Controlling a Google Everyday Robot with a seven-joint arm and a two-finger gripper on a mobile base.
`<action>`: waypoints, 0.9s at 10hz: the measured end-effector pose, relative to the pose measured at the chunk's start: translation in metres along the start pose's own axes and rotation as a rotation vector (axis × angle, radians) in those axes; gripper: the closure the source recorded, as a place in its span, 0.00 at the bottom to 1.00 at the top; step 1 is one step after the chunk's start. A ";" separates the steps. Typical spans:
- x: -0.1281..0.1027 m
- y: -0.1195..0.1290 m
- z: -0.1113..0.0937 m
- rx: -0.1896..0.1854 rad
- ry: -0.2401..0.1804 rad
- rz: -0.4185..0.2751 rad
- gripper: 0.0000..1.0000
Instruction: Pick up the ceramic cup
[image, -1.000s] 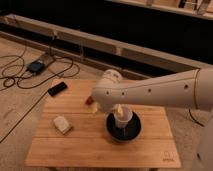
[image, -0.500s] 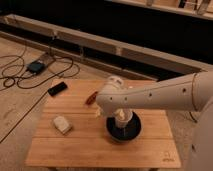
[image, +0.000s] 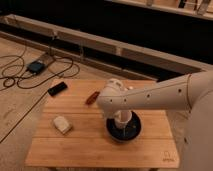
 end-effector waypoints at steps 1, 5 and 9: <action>0.000 0.000 0.001 0.000 0.002 -0.001 0.68; -0.003 0.003 -0.010 0.031 0.002 -0.039 1.00; -0.011 0.011 -0.043 0.111 0.022 -0.111 1.00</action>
